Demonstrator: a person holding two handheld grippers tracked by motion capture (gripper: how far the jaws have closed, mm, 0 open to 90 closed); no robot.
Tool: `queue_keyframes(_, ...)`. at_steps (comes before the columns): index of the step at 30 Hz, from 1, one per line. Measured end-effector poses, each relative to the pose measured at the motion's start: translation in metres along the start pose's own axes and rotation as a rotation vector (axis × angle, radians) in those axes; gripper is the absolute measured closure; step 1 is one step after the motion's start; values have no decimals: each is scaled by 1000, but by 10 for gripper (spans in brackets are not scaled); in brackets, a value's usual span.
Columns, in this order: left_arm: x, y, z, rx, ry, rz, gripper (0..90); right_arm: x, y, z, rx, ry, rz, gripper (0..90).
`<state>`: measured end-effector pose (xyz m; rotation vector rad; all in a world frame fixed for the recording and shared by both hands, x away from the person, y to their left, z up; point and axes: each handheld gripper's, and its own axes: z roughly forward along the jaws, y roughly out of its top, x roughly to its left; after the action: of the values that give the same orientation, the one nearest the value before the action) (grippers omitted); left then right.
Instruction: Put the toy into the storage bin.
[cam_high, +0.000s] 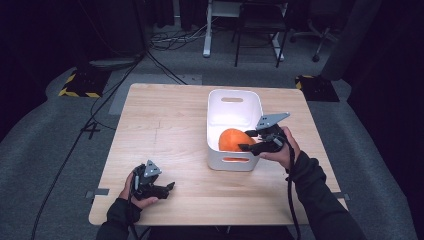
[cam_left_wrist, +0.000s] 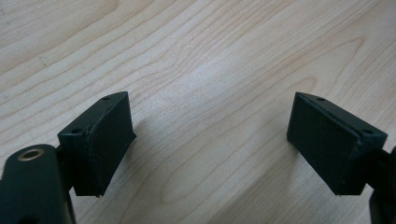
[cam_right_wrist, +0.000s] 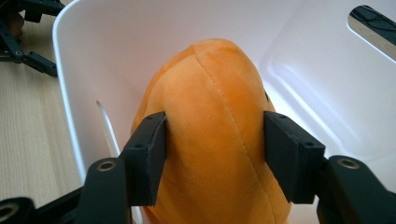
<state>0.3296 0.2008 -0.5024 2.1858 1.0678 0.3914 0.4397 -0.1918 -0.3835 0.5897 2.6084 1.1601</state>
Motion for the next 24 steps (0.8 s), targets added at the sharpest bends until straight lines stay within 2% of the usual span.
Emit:
queue_keyframes(10,0,0,0,0,0,0,148,0,0,-1,6,0,4,412)
queue_keyframes(24,0,0,0,0,0,-2,148,2,0,-6,-13,-28,5,370)
